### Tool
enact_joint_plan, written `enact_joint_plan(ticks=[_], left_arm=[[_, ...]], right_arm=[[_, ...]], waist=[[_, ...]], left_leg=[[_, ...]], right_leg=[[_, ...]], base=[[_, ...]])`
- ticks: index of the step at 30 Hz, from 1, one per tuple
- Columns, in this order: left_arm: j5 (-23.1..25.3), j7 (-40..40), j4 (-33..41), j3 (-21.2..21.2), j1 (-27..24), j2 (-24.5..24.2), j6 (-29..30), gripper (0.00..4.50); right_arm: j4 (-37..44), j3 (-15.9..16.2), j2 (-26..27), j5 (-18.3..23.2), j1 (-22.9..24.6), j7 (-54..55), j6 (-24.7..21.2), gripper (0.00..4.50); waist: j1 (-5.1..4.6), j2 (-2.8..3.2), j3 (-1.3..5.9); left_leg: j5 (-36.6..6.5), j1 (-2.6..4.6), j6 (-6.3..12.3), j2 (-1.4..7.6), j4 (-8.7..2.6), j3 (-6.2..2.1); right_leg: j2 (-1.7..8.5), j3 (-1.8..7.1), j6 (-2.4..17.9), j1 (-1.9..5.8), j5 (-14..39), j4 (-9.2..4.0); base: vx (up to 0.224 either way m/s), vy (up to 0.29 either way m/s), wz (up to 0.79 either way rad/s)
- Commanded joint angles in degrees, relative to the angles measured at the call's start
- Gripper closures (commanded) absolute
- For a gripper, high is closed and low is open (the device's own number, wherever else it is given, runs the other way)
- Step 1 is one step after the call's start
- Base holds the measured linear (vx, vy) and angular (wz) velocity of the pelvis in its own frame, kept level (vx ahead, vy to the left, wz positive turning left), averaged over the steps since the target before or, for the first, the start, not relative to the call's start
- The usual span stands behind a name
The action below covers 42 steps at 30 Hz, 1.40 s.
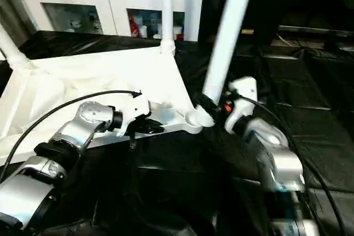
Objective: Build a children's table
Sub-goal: Insert table leg to table base
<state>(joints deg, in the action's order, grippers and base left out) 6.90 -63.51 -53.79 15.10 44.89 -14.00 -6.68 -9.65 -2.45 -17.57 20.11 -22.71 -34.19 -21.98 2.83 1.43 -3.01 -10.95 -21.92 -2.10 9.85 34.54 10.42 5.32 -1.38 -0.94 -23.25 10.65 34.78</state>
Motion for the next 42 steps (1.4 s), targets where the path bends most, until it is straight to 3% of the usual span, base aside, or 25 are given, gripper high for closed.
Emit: enact_joint_plan(ticks=[1,3,4,5,6,10,21,26,30,38,42], left_arm=[[1.79,-0.95,-1.72,1.59,-0.34,-1.08,-0.61,4.5],[1.68,-1.0,-1.96,1.67,-0.28,-1.12,-0.8,4.5],[1.48,-1.18,-1.91,1.6,-0.29,-1.07,-0.73,4.5],[1.31,-1.26,-1.81,1.48,-0.29,-1.01,-0.73,4.5],[1.13,-1.43,-1.65,1.37,-0.3,-0.97,-0.8,4.5],[0.64,-2.64,-1.45,1.17,-0.14,-1.13,-1.63,4.5],[-0.63,-5.73,0.16,1.25,-0.72,-1.72,-3.26,4.5],[-0.78,-4.9,0.06,1.01,-0.5,-1.59,-3.01,4.5],[-1.18,-4.34,-0.53,0.42,0.03,-1.69,-2.45,4.5],[-1.56,-3.4,-1.55,-0.55,1.13,-1.74,-1.94,4.5],[-1.49,-2.66,-2.1,-0.84,1.5,-1.65,-1.98,4.5]], right_arm=[[-3.13,2.22,-0.43,-2.74,-2.04,-0.55,-0.58,2.63],[-5.04,2.2,0.25,-2.39,-3.59,-0.94,-0.27,2.63],[-5.96,2.23,0.5,-2.16,-4.42,-1.19,-0.23,2.63],[-6.63,2.42,0.58,-1.95,-5.01,-1.7,-0.41,2.63],[-7.19,2.65,0.59,-1.87,-5.44,-2.21,-0.54,2.63],[-10.96,4.02,0.48,-3.05,-6.83,-3.84,0.17,2.63],[-16.98,3.94,2.52,-4.17,-8.32,-4.08,3.47,2.63],[-17.08,1.78,3.41,-1.19,-6.53,-6.01,3.36,2.63],[-17.23,-0.49,4.31,1.29,-4.04,-6.58,4.34,2.63],[-19.09,-4.31,7.22,4.21,0.38,-7.09,7.99,2.63],[-20.43,-4.01,7.98,3.52,2.87,-7.44,11.33,2.63]], waist=[[0.14,-0.97,3.98],[0.31,-1.01,4.05],[0.22,-1.64,4.09],[0.3,-1.73,4.06],[0.38,-1.28,4.05],[0.45,-1.78,4.18],[0.27,-1.69,4.11],[0.22,-1.86,4.15],[0.5,-1.48,4.19],[0.74,-0.92,4.19],[0.8,-0.79,4.17]], left_leg=[[-7.39,1.01,3.62,2.4,-3.96,-0.42],[-7.62,1.03,3.53,2.46,-3.91,-0.4],[-7.32,0.85,3.77,2.51,-3.92,-0.39],[-7.09,0.86,3.89,2.53,-3.93,-0.41],[-6.96,0.99,3.83,2.62,-3.94,-0.44],[-5.74,0.96,4.42,2.67,-3.84,-0.36],[-7.5,1.02,3.17,2.76,-4.05,-0.42],[-6.75,0.98,3.94,2.84,-3.98,-0.37],[-6.76,1.06,4.3,2.91,-3.92,-0.34],[-8.55,1.22,3.01,3.03,-4.17,-0.45],[-9.73,1.25,2.55,3.07,-4.28,-0.45]], right_leg=[[2.66,1.37,16.95,3.01,3.23,-3.43],[2.78,1.41,16.96,3.05,3.75,-3.38],[2.79,1.36,16.95,3.19,3.41,-3.24],[2.82,1.33,16.96,3.14,3.52,-3.18],[2.87,1.31,16.97,3.0,3.94,-3.21],[2.82,1.19,17.55,3.1,1.3,-2.86],[2.89,1.15,17.58,3.07,2.32,-2.93],[2.85,1.02,18.34,3.15,0.38,-2.75],[3.03,1.04,18.62,3.18,0.12,-2.74],[3.04,0.9,18.63,3.05,1.05,-2.88],[3.05,0.83,18.82,3.04,0.66,-2.98]], base=[[0.0,0.0,0.0],[0.0,0.0,0.0],[0.0,0.0,0.0],[0.0,0.0,0.0],[0.0,0.0,0.0],[0.0,0.0,0.0],[0.0,0.0,0.0],[0.0,0.0,0.0],[0.0,0.0,0.0],[0.0,0.0,0.0],[0.0,0.0,0.0]])
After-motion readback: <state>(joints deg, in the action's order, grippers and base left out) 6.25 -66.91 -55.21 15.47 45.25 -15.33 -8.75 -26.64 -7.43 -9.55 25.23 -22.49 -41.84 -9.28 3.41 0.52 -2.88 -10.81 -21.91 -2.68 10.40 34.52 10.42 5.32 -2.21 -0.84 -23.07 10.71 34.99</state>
